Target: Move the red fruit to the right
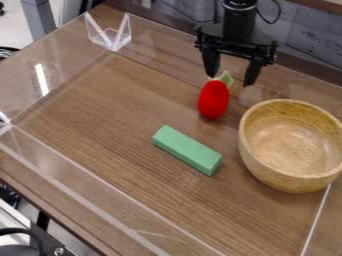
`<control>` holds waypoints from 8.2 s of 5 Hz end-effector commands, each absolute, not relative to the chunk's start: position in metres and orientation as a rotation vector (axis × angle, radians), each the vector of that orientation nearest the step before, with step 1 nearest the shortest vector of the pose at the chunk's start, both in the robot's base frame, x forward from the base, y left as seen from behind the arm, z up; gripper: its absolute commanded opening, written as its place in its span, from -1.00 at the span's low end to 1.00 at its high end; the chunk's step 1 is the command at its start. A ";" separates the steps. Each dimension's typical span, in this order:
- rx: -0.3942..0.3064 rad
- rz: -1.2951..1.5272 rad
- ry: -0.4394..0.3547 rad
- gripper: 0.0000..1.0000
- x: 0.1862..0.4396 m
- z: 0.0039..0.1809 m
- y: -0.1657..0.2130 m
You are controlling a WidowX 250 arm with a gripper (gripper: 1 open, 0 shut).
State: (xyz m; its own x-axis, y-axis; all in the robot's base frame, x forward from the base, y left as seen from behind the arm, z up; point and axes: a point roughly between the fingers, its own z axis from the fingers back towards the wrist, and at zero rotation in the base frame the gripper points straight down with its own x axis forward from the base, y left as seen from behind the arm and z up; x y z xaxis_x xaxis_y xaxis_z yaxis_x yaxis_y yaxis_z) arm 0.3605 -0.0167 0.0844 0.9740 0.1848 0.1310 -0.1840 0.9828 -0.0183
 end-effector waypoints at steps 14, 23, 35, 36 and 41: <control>-0.034 0.376 -0.247 1.00 0.336 0.163 0.084; -0.010 0.283 -0.162 1.00 0.341 0.114 0.114; 0.061 0.468 -0.260 1.00 0.343 0.141 0.140; 0.055 0.444 -0.270 1.00 0.339 0.149 0.140; 0.067 0.547 -0.262 1.00 0.345 0.147 0.126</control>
State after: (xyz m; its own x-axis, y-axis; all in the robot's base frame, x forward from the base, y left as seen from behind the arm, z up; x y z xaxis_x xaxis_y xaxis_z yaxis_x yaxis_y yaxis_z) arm 0.3403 0.1251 0.1259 0.8350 0.5127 0.1997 -0.5240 0.8517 0.0045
